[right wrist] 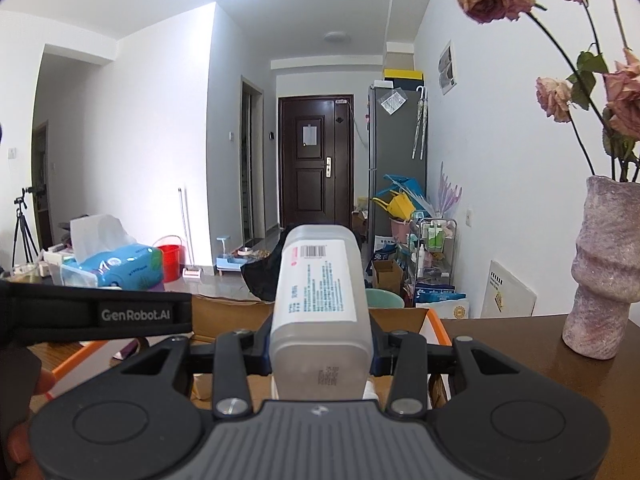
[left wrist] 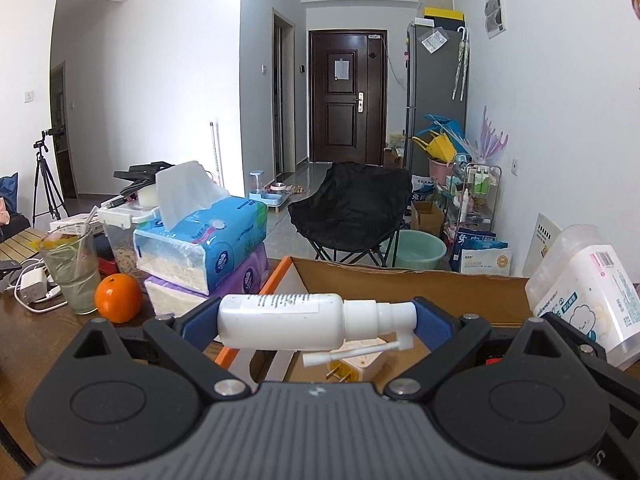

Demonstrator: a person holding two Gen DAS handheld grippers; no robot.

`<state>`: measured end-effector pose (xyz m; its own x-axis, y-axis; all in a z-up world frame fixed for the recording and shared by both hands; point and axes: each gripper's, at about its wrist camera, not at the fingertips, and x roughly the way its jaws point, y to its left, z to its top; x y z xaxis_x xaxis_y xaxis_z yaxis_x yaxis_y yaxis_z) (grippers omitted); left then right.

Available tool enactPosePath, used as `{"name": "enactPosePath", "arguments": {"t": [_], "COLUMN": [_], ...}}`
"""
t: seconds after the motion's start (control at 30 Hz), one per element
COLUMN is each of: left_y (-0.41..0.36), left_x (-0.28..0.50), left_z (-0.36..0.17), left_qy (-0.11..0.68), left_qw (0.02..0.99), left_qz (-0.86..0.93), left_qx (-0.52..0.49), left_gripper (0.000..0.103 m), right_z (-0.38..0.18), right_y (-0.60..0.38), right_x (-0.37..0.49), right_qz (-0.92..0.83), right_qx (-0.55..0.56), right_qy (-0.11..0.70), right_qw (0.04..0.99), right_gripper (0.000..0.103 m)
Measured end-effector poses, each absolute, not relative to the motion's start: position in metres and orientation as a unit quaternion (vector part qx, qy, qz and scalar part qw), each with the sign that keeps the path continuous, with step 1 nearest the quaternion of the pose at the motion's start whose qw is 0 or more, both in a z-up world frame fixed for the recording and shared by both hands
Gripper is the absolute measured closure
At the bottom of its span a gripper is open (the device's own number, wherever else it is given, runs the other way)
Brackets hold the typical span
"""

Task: Organize rigid objects
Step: 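Open the left tool to drop the nasal spray while the right tool releases the medicine bottle, then withdraw both open tools from the box toward the two caps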

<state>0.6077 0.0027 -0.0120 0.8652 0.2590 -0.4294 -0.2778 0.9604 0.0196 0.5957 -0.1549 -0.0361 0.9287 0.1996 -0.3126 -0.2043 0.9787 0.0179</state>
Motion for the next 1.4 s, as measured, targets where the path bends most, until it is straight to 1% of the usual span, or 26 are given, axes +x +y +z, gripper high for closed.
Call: {"name": "enactPosePath", "arguments": {"t": [0.27,0.4,0.47,0.5,0.53,0.6,0.67,0.7,1.13,1.4], "left_y": [0.005,0.006,0.008,0.010,0.011,0.014,0.018,0.020,0.020,0.021], "left_x": [0.622,0.621,0.621,0.621,0.620,0.619,0.618,0.618,0.616,0.600], "left_z": [-0.022,-0.021,-0.021,-0.021,-0.020,-0.019,-0.017,-0.017,-0.015,-0.012], "left_qy": [0.231,0.236,0.236,0.237,0.237,0.237,0.238,0.239,0.241,0.237], "left_qw": [0.964,0.964,0.965,0.965,0.965,0.964,0.964,0.963,0.962,0.963], "left_qz": [0.133,0.120,0.110,0.107,0.110,0.117,0.113,0.115,0.119,0.121], "left_qx": [-0.016,-0.021,-0.025,-0.025,-0.025,-0.030,-0.037,-0.040,-0.037,-0.030], "left_gripper": [0.004,0.003,0.003,0.002,0.000,0.000,0.000,0.000,0.000,0.000], "right_z": [-0.037,-0.035,-0.033,-0.031,-0.029,-0.026,-0.024,-0.024,-0.023,-0.018], "right_y": [-0.151,-0.152,-0.154,-0.157,-0.158,-0.162,-0.165,-0.166,-0.163,-0.174], "right_x": [0.608,0.612,0.611,0.611,0.608,0.604,0.602,0.601,0.596,0.586], "right_qz": [0.100,0.088,0.073,0.064,0.058,0.054,0.056,0.057,0.057,0.056], "right_qx": [-0.022,-0.021,-0.026,-0.028,-0.030,-0.032,-0.028,-0.027,-0.035,-0.030], "right_qy": [0.177,0.203,0.208,0.207,0.202,0.195,0.199,0.199,0.196,0.184], "right_qw": [0.979,0.975,0.975,0.976,0.977,0.979,0.978,0.978,0.978,0.981], "right_gripper": [0.063,0.063,0.046,0.026,0.013,0.010,0.005,0.000,0.000,0.000]}}
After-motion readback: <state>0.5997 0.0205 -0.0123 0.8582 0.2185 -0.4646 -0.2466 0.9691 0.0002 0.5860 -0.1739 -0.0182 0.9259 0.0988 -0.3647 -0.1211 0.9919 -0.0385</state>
